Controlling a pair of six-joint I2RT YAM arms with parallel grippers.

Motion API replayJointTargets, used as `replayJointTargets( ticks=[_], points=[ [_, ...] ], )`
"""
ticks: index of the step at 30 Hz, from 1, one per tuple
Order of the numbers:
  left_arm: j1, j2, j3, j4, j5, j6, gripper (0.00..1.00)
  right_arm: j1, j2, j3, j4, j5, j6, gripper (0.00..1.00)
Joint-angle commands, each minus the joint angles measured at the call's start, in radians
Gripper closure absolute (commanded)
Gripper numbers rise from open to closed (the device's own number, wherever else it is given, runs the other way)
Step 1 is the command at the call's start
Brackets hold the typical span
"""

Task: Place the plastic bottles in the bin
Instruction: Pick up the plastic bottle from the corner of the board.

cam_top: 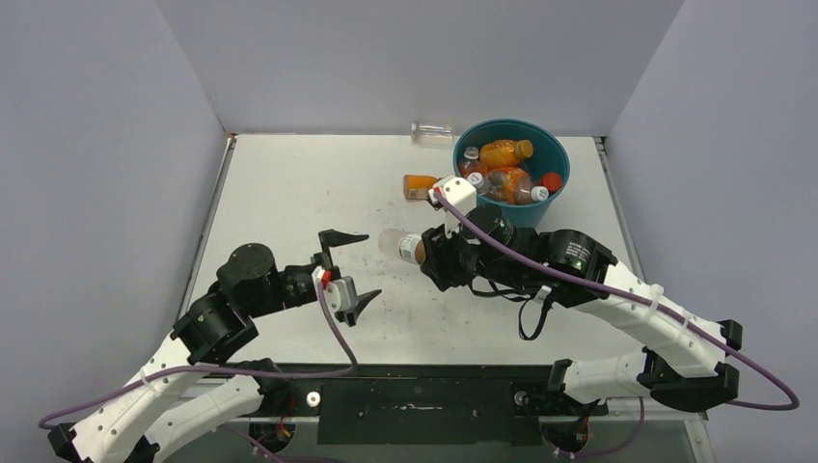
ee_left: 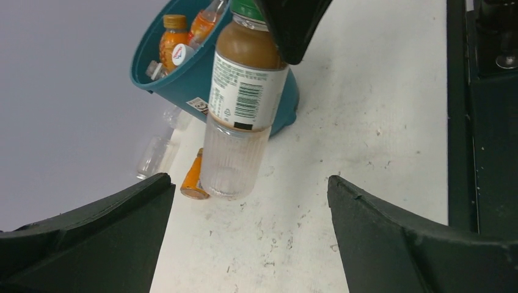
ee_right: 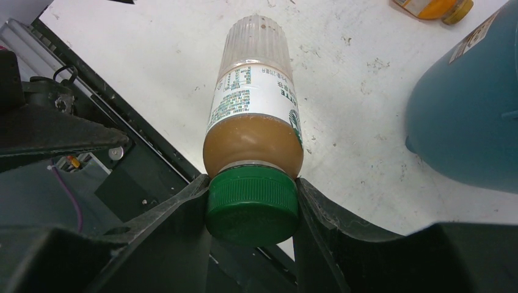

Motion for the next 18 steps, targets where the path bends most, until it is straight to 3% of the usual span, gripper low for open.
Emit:
replayJointTargets(
  ticks=[1,8,13,18],
  points=[
    [-0.012,0.029,0.099,-0.132,0.063,0.07,0.04,0.03,0.019,0.111,-0.042,0.03,-0.064,0.95],
    [-0.047,0.094,0.131,-0.185,0.023,0.072,0.04,0.082,0.071,0.171,-0.092,0.061,-0.09,0.95],
    [-0.071,0.131,0.118,-0.116,-0.023,0.067,0.03,0.111,0.092,0.159,-0.055,0.002,-0.109,0.95],
    [-0.121,0.144,0.065,-0.032,-0.161,0.124,0.0,0.121,0.086,0.149,-0.008,-0.075,-0.115,0.95]
  ],
)
